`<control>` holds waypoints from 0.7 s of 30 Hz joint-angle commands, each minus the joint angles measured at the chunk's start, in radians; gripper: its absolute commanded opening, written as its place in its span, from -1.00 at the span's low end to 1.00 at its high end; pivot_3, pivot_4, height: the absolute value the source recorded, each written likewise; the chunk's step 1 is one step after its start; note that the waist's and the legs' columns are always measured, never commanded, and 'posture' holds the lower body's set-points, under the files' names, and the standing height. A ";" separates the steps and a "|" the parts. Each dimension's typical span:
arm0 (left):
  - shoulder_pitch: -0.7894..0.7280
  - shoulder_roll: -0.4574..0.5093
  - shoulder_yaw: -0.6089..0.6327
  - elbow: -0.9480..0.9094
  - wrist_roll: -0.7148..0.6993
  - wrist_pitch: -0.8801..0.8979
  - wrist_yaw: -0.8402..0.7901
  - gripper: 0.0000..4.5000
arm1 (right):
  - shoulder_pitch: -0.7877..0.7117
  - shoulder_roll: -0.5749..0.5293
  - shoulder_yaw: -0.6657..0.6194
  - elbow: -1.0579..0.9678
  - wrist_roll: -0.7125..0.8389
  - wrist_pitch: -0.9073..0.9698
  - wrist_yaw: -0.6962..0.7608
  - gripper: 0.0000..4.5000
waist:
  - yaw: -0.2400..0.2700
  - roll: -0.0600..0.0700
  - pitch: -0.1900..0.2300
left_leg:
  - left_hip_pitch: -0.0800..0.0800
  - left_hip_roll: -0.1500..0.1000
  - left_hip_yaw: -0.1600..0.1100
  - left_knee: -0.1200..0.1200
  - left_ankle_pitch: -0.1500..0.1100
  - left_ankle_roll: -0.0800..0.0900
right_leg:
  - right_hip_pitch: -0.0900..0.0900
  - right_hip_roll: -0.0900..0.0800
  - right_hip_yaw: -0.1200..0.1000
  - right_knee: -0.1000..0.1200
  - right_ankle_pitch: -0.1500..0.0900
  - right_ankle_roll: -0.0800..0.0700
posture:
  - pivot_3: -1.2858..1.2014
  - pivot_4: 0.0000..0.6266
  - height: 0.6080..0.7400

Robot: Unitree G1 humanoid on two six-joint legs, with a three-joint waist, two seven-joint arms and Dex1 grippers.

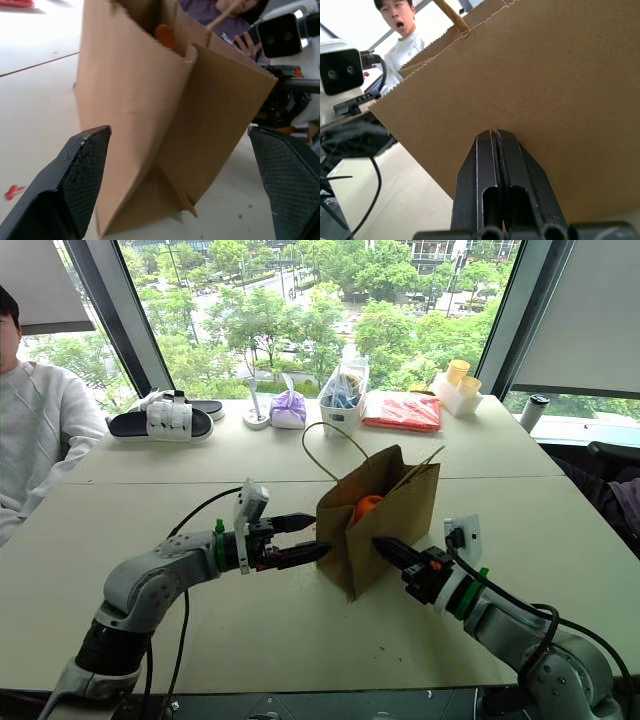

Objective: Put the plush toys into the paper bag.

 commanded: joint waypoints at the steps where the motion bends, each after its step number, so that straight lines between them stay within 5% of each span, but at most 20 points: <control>1: -0.036 -0.017 -0.042 -0.011 0.028 -0.052 -0.035 1.00 | -0.020 0.012 -0.007 -0.017 0.013 0.011 -0.002 -0.98 | 0.000 0.000 0.000 | 0.000 0.000 0.000 0.000 0.000 0.000 | 0.000 0.000 0.000 0.000 0.000 0.000 | 0.03 -0.52 1.00; 14: -0.055 -0.103 -0.116 0.020 0.170 -0.112 0.065 1.00 | -0.012 0.033 -0.017 -0.041 0.014 0.033 -0.020 -0.98 | 0.000 0.000 0.000 | 0.000 0.000 0.000 0.001 0.000 0.000 | 0.001 0.000 0.000 0.000 0.001 0.003 | 0.03 -0.52 1.00; 21: -0.066 -0.120 -0.143 0.053 0.221 -0.145 0.054 -0.50 | 0.022 0.022 -0.063 -0.058 0.055 0.035 -0.005 -1.00 | 0.002 0.000 0.000 | 0.000 0.000 0.000 0.001 0.000 0.000 | 0.001 0.000 0.000 0.000 0.001 0.003 | 0.03 -0.52 1.00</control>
